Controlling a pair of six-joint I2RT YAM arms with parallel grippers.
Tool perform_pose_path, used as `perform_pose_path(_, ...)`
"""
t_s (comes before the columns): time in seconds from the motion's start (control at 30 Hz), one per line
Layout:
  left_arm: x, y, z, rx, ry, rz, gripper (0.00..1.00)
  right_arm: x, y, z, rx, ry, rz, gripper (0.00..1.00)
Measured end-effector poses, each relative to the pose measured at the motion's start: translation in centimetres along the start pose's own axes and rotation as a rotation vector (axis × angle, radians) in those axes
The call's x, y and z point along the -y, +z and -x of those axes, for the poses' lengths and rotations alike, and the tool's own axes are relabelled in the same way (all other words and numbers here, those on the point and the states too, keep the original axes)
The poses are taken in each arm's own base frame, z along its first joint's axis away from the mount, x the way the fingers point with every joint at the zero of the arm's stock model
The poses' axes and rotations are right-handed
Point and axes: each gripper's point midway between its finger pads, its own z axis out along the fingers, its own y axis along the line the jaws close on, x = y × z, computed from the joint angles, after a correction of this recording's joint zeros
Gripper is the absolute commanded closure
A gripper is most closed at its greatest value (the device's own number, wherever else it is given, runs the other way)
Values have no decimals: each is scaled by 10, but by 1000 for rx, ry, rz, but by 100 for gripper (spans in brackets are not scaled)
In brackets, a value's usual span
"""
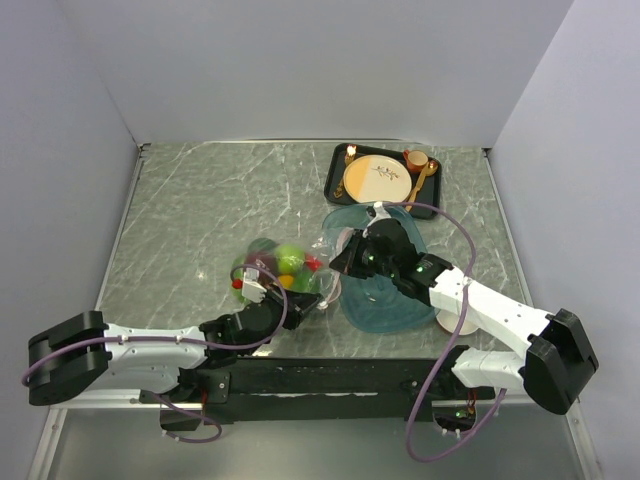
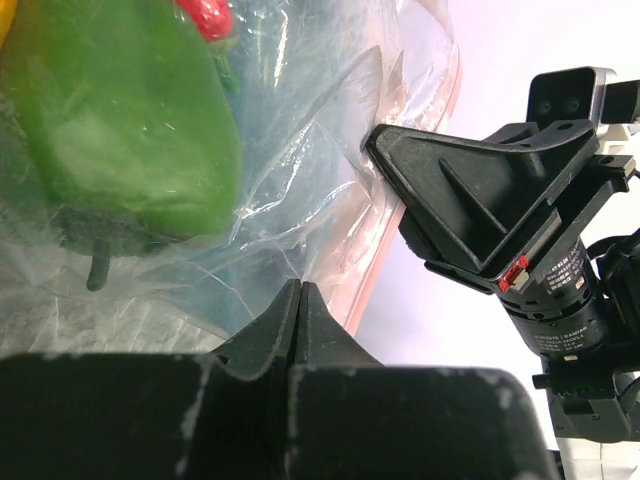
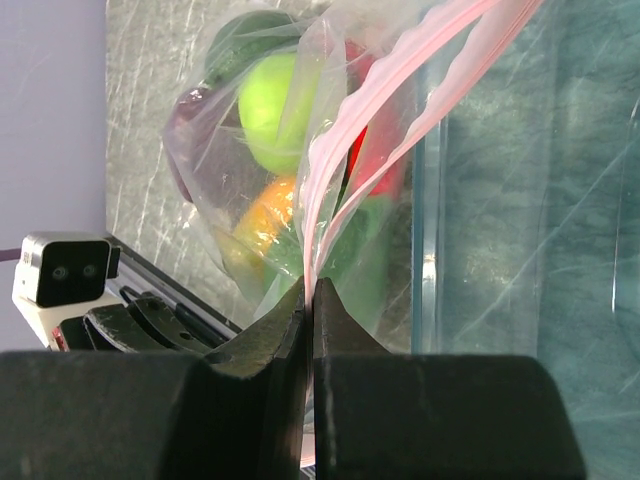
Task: Place the food in the zip-top bag and seal the zipper
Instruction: Adjust the zipper food storage bag at the center of the board.
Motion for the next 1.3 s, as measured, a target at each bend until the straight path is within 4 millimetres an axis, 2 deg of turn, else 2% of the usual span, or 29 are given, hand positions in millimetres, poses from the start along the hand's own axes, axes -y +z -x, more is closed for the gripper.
perform_pose_path(0.03, 0, 0, 0, 0, 0, 0, 99, 0, 0, 0, 0, 0, 0, 91)
perform_pose_path(0.07, -1, 0, 0, 1, 0, 1, 99, 0, 0, 0, 0, 0, 0, 85)
perform_pose_path(0.1, -1, 0, 0, 1, 0, 2, 99, 0, 0, 0, -1, -1, 0, 62)
perform_pose_path(0.13, -2, 0, 1, 1, 1, 3, 99, 0, 0, 0, -1, -1, 0, 49)
perform_pose_path(0.17, -2, 0, 1, 2, 3, 5, 99, 0, 0, 0, -1, 7, 0, 43)
perform_pose_path(0.27, -6, -1, 2, 4, 22, 15, 99, 1, -1, -2, -5, -1, -8, 37)
perform_pose_path(0.3, -6, -1, 2, 4, 32, 16, 99, 3, -3, -3, -8, -2, -14, 29)
perform_pose_path(0.33, -6, -1, 2, 4, 41, 16, 99, 4, -5, -4, -9, -1, -20, 27)
perform_pose_path(0.4, -7, -1, 2, 4, 62, 16, 99, 3, -16, -2, 3, 2, -22, 26)
perform_pose_path(0.57, -7, 0, 1, 1, 100, 14, 99, -19, -64, 10, 101, 40, 85, 28)
perform_pose_path(0.6, -7, 1, 0, 0, 109, 15, 99, -21, -73, 7, 111, 62, 115, 30)
perform_pose_path(0.7, -6, 5, -2, -3, 132, 17, 99, -12, -79, -22, 59, 127, 147, 33)
perform_pose_path(0.83, -6, 9, -7, -14, 160, 20, 99, 3, -71, -61, -50, 200, 118, 41)
perform_pose_path(0.93, -6, 11, -10, -25, 174, 19, 99, 10, -65, -77, -97, 239, 89, 47)
perform_pose_path(1.23, -6, 11, -12, -32, 191, 17, 99, 2, -46, -86, -142, 308, 95, 51)
perform_pose_path(1.3, -6, 11, -12, -32, 194, 17, 99, -1, -45, -85, -140, 312, 103, 55)
